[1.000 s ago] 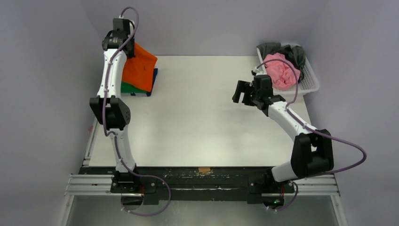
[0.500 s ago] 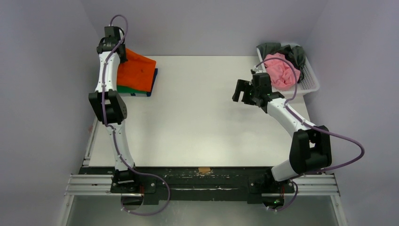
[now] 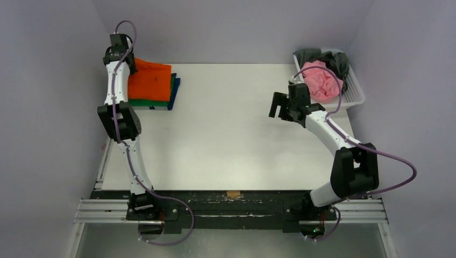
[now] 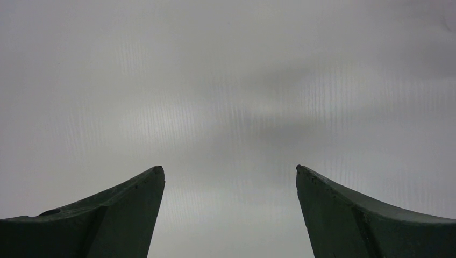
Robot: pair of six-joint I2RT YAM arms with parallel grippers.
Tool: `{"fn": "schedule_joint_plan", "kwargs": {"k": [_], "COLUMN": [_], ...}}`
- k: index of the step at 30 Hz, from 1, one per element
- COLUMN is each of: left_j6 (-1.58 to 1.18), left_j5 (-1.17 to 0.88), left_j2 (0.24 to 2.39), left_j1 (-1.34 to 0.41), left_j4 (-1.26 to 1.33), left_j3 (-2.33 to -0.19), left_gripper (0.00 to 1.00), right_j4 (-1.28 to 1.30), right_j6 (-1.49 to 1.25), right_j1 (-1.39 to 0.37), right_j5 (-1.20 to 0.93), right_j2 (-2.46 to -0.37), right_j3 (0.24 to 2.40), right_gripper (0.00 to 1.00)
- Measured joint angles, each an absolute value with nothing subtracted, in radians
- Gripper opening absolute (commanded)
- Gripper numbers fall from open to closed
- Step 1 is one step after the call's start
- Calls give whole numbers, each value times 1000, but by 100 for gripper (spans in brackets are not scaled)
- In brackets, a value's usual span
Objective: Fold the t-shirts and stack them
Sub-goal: Put the neatly folded tshirt into the corner of the board with the left arm, then reset both arms
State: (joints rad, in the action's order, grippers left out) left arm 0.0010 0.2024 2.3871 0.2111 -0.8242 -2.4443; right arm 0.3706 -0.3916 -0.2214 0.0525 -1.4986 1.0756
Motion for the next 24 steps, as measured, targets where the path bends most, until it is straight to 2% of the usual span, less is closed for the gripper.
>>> {"fn": "schedule_joint_plan", "kwargs": {"k": [9,10,11,12,13,15,24], "left_j6": [46,48,49,52,62,62,-20], "left_j5": [229,236,244,252,263,279,226], "left_j2": [2394,2395,2397,2399,2400,2401,2323], "left_j1": [218,218,218,218,218,219,222], "left_j4": [-802,-799,-798,-794,-790,-777,-749], "left_j3": [-2444,-2444,-2444,-2444,-2444,-2444,-2377], "left_gripper": [2,18,45,76,96,100,100], "right_j4": [410,410,411,411,411,412,405], "right_j6": [-384,-384,-384,-384,-383,-382,-380], "right_j1": [-221,-221,-221,-221,-221,-221,-221], "right_j5": [88,89,89,88,88,88,92], "right_j2": [-1515,-1516,-1517,-1517,-1517,-1517,-1513], "right_j3": [1097,1097,1097,1097,1098,1100,1101], "right_gripper": [90,90,90,90,90,90,90]}}
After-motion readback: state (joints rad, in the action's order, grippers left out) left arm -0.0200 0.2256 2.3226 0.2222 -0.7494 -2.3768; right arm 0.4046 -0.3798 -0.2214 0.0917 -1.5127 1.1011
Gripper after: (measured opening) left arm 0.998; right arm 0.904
